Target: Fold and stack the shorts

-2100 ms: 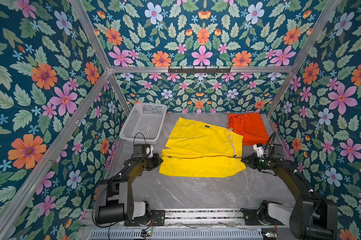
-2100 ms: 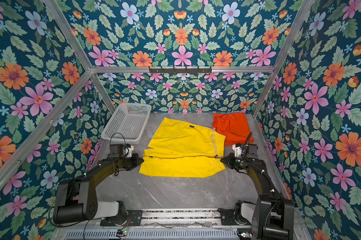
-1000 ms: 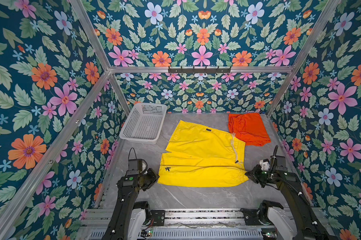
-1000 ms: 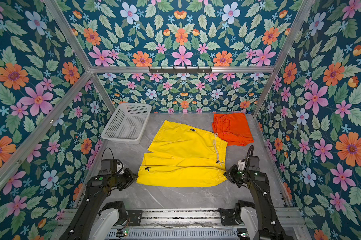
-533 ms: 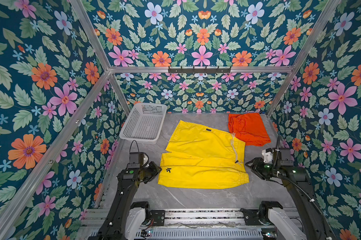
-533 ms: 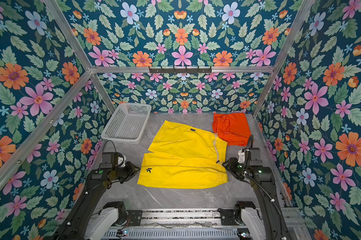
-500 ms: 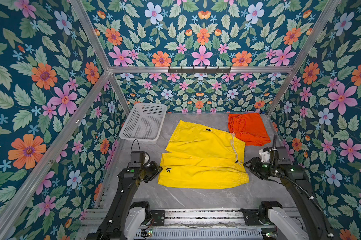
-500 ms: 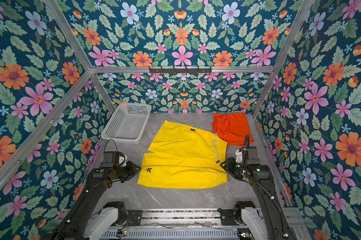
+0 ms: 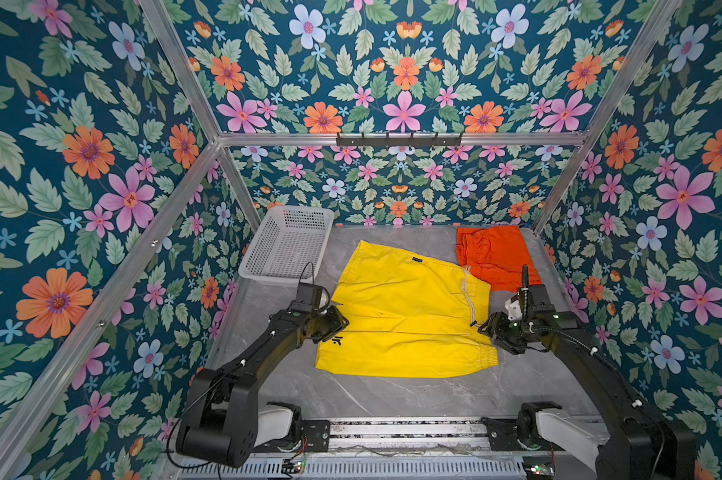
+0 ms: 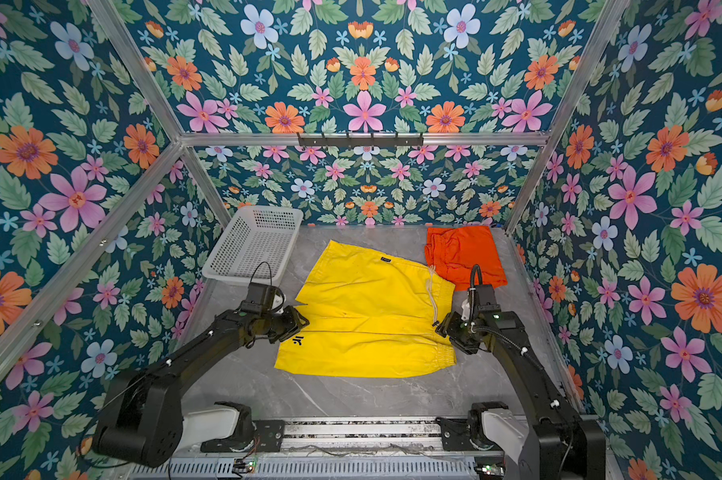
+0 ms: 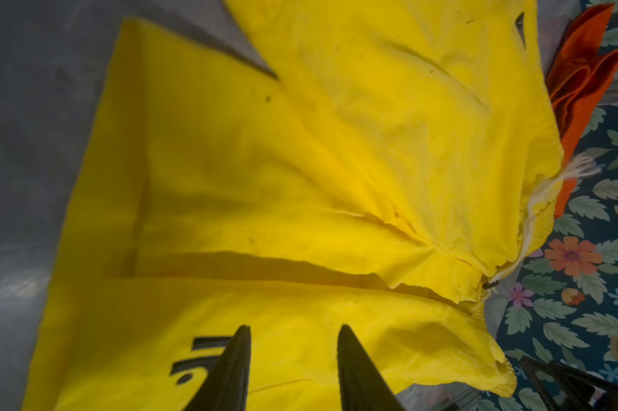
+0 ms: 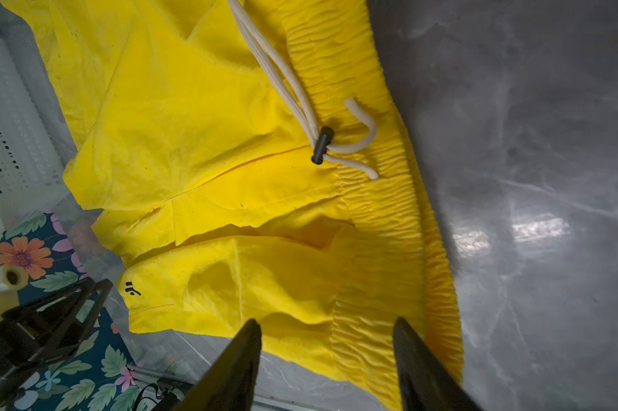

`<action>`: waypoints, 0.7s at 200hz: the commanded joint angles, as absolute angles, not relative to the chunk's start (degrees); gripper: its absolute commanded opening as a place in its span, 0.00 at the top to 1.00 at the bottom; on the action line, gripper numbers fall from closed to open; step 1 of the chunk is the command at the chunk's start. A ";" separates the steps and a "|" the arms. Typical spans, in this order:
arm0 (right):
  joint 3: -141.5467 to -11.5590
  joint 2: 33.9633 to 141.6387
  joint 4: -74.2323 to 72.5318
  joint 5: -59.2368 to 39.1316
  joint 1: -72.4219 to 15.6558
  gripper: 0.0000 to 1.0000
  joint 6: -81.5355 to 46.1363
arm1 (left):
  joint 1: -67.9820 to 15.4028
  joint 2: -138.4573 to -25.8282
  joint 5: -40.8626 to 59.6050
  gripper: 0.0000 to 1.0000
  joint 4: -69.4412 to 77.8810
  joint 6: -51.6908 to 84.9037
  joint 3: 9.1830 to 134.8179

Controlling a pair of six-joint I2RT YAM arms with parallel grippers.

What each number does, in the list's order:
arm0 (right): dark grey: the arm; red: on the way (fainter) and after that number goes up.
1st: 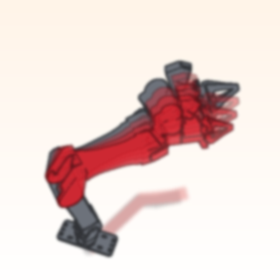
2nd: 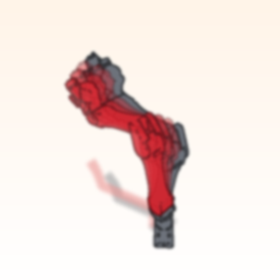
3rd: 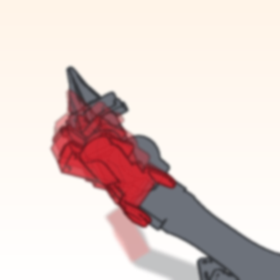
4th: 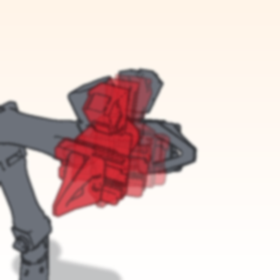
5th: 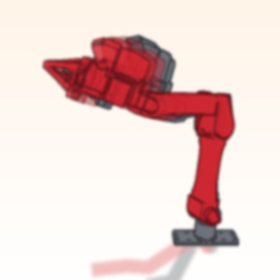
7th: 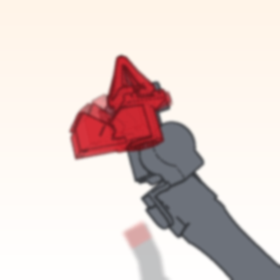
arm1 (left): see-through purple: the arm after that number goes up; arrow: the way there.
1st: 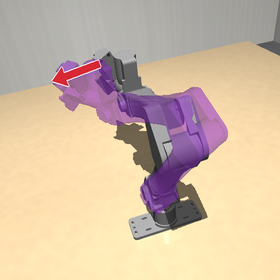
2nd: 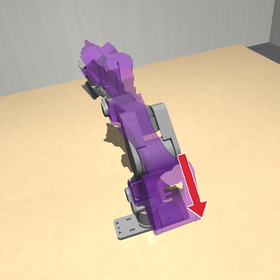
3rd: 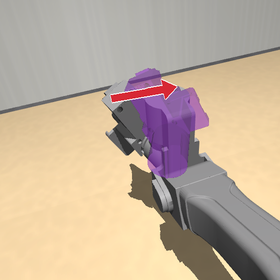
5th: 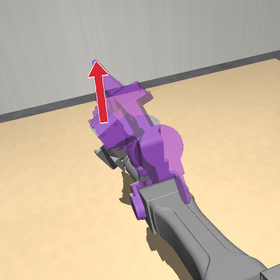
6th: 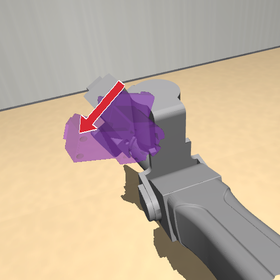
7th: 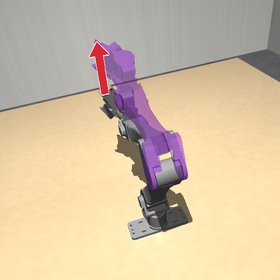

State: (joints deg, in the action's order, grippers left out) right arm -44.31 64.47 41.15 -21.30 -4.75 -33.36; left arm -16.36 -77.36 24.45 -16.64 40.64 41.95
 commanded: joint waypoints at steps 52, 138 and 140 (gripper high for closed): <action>-55.26 89.45 21.77 -21.45 -8.53 0.42 -27.03 | -20.20 -102.03 25.72 0.58 0.56 39.19 59.44; -74.48 116.94 19.89 -18.54 -11.03 0.45 -24.71 | -20.74 -122.19 23.30 0.58 1.10 38.34 71.95; -75.11 117.39 19.89 -18.48 -11.06 0.45 -24.66 | -20.68 -122.52 23.23 0.58 1.00 38.26 72.28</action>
